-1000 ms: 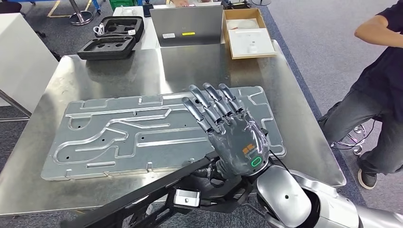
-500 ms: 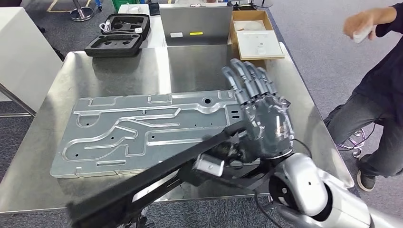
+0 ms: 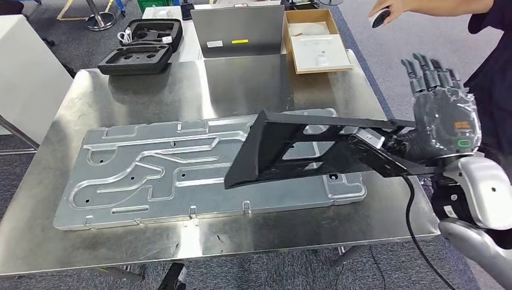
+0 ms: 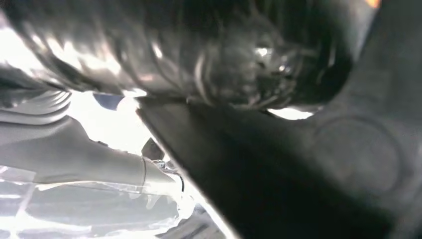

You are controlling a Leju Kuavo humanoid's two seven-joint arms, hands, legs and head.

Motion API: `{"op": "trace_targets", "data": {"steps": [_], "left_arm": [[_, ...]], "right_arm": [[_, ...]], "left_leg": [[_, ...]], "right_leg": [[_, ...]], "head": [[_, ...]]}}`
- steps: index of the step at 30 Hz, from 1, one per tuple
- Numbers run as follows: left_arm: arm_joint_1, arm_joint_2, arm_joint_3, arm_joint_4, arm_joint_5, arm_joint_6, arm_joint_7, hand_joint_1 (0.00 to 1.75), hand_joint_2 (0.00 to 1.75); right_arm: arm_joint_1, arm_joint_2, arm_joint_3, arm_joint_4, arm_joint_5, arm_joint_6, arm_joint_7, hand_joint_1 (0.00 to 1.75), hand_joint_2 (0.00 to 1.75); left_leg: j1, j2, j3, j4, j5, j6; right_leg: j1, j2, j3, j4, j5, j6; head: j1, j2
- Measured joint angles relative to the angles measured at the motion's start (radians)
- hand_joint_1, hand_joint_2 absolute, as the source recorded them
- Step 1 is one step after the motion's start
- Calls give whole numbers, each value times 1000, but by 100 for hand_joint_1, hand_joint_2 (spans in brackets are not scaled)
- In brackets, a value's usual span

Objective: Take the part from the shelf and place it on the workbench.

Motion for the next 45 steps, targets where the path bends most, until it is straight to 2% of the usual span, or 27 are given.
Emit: {"op": "trace_targets", "data": {"steps": [2,5,7,8,10,11,12,13,16,17,18,21,22,24,26,27,28,29,31,33,36,38,41,42,43,44,45], "left_arm": [[-1,4,0,0,1,0,-1,0,0],[2,11,0,0,4,0,-5,0,0],[7,15,0,0,6,-1,-8,0,0],[9,17,0,0,7,-2,-9,0,0],[10,21,0,0,7,-4,-11,0,0],[10,23,0,0,6,-5,-12,0,0],[11,24,0,0,5,-6,-12,0,0],[12,25,0,0,4,-7,-13,0,0],[12,28,0,0,0,-8,-14,0,0],[12,31,0,0,-1,-8,-15,0,0],[12,33,0,0,-1,-8,-16,0,0],[13,38,0,0,-1,-7,-18,0,0],[13,39,0,0,-1,-7,-19,0,0],[12,40,0,0,-1,-7,-22,0,0],[13,40,0,0,0,-7,-25,0,0],[14,40,0,0,0,-6,-25,0,0],[15,40,0,0,1,-6,-26,0,0],[16,40,0,0,2,-5,-27,0,0],[16,41,0,0,3,-4,-27,0,0],[15,43,0,0,4,-3,-29,0,0],[15,43,0,0,6,-3,-29,0,0],[15,43,0,0,7,-3,-29,0,0],[15,43,0,0,8,-3,-26,0,0],[15,43,0,0,9,-4,-25,0,0],[16,43,0,0,10,-5,-25,0,0],[16,42,0,0,12,-8,-25,0,0],[16,42,0,0,14,-11,-25,0,0]], "right_arm": [[21,-38,-31,5,-6,29,0,0,0],[91,-106,-96,13,-16,79,0,0,0],[153,-146,-153,20,-25,90,0,0,0],[185,-161,-185,23,-30,89,0,0,0],[252,-179,-248,31,-38,82,0,0,0],[285,-185,-275,35,-40,79,0,0,0],[315,-190,-298,40,-42,77,0,0,0],[339,-194,-318,44,-43,76,0,0,0],[383,-205,-366,53,-42,72,0,0,0],[393,-208,-380,54,-39,72,0,0,0],[402,-210,-391,56,-35,73,0,0,0],[418,-218,-416,60,-10,89,0,0,0],[419,-222,-422,60,5,104,0,0,0],[422,-237,-430,60,47,161,0,0,0],[429,-255,-433,60,94,227,0,0,0],[433,-262,-433,61,110,250,0,0,0],[437,-268,-433,61,119,264,0,0,0],[439,-274,-433,61,123,270,0,0,0],[442,-284,-435,61,127,273,0,0,0],[444,-291,-437,61,129,273,0,0,0],[448,-298,-440,62,130,274,0,0,0],[452,-306,-444,63,133,277,0,0,0],[465,-309,-448,66,136,284,0,0,0],[471,-309,-448,67,138,287,0,0,0],[475,-309,-448,68,142,291,0,0,0],[476,-309,-448,69,148,296,0,0,0],[475,-309,-448,69,156,302,0,0,0]], "left_leg": [[-6,-1,54,-110,35,8],[-12,-4,72,-147,34,20],[-10,-4,81,-164,43,32],[-8,-3,86,-173,47,38],[-8,-2,89,-178,48,47],[-9,-1,88,-177,48,48],[-10,-1,88,-175,46,49],[-10,-2,87,-172,45,48],[-10,-2,83,-151,31,38],[-11,-3,80,-143,26,32],[-13,-3,77,-136,22,28],[-14,-4,72,-129,17,17],[-14,-3,65,-114,5,12],[-11,-1,27,-28,-45,3],[-8,-1,-33,101,-100,-1],[-7,-1,-53,141,-108,1],[-8,-1,-56,144,-98,4],[-9,-1,-41,109,-71,9],[-15,-1,25,-29,-5,23],[-23,-2,72,-127,23,32],[-26,-2,83,-155,28,38],[-22,0,97,-180,40,47],[-22,2,105,-192,46,56],[-22,3,105,-191,45,56],[-21,2,105,-189,44,55],[-20,2,105,-184,41,53],[-18,2,105,-177,36,50]], "right_leg": [[0,3,0,-1,0,7],[0,1,-1,-9,3,24],[-1,0,-7,8,-13,33],[-1,0,-22,44,-36,35],[-2,0,-79,167,-96,37],[-2,0,-108,224,-116,39],[-3,0,-125,255,-119,42],[-5,0,-122,247,-105,44],[-13,-1,-34,70,-23,52],[-14,1,-12,28,-11,49],[-12,2,-3,11,-10,45],[-12,5,-6,13,-9,27],[-13,5,-6,13,-8,22],[-13,4,-5,11,-7,14],[-9,2,-5,12,-8,11],[-7,2,-5,12,-8,10],[-5,2,-5,12,-9,9],[-4,3,-4,12,-9,9],[-3,4,-2,11,-10,8],[-5,5,-2,7,-8,13],[-10,5,-3,-1,-4,27],[-9,4,-13,27,-27,33],[-8,2,-86,188,-107,40],[-9,2,-109,235,-120,43],[-11,1,-116,247,-114,46],[-13,0,-102,219,-90,49],[-15,-1,-72,159,-55,53]], "head": [[0,0],[1,0],[3,0],[4,0],[6,0],[7,0],[7,0],[7,0],[7,0],[7,0],[7,0],[6,0],[6,0],[5,0],[5,0],[5,0],[5,0],[5,0],[6,0],[6,0],[6,0],[8,0],[11,0],[11,0],[11,0],[11,0],[11,0]]}}
